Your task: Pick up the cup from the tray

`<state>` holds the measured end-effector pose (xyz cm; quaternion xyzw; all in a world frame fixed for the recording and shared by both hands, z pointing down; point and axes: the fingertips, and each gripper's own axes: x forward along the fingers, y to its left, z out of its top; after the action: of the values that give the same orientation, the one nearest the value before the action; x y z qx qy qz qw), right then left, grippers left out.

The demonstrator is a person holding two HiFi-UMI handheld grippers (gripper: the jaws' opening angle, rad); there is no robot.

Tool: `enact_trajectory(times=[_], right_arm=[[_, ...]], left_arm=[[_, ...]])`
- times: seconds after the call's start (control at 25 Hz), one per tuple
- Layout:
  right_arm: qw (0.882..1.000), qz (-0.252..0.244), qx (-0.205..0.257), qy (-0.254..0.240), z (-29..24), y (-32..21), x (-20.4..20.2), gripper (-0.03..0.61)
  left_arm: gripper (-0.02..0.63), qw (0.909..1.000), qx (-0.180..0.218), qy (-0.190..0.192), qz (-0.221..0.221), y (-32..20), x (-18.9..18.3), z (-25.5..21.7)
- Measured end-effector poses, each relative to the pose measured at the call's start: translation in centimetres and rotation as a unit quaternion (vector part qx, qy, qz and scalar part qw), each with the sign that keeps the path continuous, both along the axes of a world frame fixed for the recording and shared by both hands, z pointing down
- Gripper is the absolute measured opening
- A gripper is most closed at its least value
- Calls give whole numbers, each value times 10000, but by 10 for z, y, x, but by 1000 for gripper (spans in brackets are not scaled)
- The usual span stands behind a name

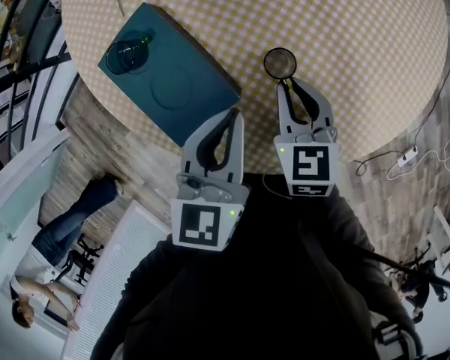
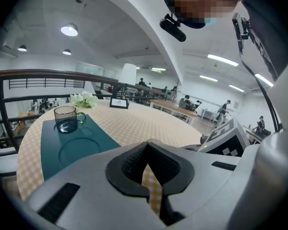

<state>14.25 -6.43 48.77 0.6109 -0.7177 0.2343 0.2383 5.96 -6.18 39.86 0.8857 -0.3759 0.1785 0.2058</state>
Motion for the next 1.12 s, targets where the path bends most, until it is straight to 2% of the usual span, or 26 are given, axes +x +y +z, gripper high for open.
enact_trajectory(times=[0.56, 0.88, 1.12], right_arm=[[9999, 27, -45, 111, -1, 2, -5, 41], [9993, 104, 270, 255, -33, 16, -4, 41], [9970, 47, 720, 268, -72, 12, -3, 41]], left_arm=[[5, 10000, 59, 41, 20, 1, -5, -5], [5, 9991, 353, 227, -4, 13, -8, -30], [5, 9968, 670, 428, -63, 18, -6, -55]])
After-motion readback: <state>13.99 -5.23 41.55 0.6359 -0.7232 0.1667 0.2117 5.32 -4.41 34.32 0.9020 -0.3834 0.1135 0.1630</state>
